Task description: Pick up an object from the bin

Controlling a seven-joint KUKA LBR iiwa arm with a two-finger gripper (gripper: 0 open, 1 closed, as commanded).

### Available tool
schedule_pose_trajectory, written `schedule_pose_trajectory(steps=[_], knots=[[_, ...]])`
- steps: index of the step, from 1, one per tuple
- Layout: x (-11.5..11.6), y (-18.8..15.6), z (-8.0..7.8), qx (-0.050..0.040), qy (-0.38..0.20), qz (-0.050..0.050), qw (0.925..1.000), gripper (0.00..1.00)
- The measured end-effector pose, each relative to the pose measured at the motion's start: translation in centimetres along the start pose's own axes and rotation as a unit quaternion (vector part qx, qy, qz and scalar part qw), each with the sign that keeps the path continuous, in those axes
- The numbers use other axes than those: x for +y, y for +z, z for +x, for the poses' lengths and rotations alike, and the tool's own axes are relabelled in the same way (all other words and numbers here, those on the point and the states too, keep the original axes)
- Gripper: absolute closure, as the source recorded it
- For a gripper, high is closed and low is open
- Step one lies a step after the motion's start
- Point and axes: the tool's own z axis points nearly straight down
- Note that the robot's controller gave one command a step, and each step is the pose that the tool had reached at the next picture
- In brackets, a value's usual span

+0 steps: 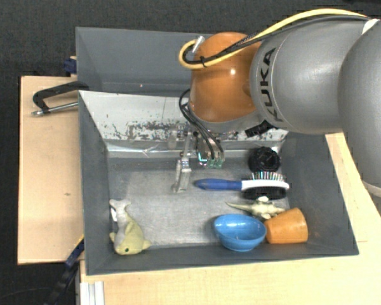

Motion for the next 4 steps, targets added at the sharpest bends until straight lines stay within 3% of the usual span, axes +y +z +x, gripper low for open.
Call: schedule_pose_trajectory(steps=[1, 2, 3, 4], knots=[[-7.6, 7.4, 0.0, 0.0027, 0.048, 0.002, 0.9988, 0.0], [-8.7, 4.6, 1.3, -0.0009, 0.049, 0.001, 0.9988, 0.0], [-9.2, 8.4, -1.6, -0.0026, -0.013, 0.0, 0.9999, 0.0], [-9.2, 8.3, -1.5, -0.0018, -0.012, 0.0, 0.9999, 1.0]])
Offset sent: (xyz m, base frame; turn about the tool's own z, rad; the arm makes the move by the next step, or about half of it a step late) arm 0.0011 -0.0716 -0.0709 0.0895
